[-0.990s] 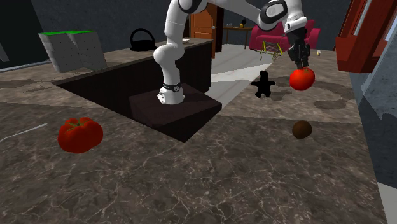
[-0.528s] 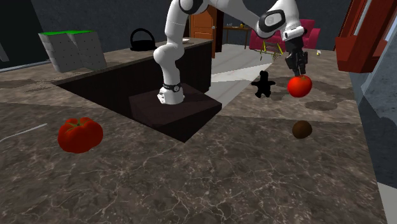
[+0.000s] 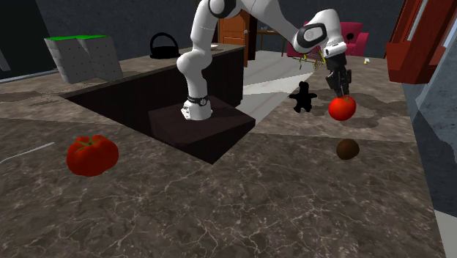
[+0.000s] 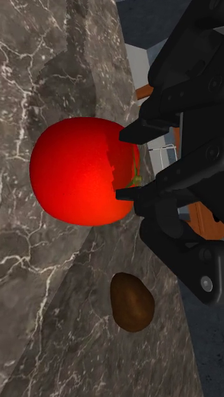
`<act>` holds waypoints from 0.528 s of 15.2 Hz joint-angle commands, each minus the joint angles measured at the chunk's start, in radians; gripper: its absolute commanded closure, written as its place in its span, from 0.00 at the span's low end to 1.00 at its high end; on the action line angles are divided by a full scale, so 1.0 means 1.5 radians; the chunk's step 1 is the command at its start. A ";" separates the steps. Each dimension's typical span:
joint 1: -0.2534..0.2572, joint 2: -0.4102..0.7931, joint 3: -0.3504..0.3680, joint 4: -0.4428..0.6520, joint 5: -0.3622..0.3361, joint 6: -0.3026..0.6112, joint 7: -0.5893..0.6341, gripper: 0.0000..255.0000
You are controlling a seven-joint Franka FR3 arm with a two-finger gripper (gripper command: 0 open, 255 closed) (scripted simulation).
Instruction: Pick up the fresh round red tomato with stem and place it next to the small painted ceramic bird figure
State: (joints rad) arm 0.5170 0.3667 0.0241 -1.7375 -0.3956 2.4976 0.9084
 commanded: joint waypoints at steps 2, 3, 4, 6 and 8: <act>0.001 0.012 -0.004 -0.009 -0.008 0.021 0.009 1.00; 0.002 0.016 -0.005 -0.012 -0.011 0.028 0.013 1.00; 0.002 0.020 -0.007 -0.015 -0.014 0.034 0.017 1.00; 0.003 0.021 -0.007 -0.015 -0.014 0.036 0.017 1.00; 0.003 0.021 -0.007 -0.015 -0.014 0.036 0.017 1.00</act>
State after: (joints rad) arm 0.5208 0.3978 0.0134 -1.7605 -0.4169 2.5504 0.9339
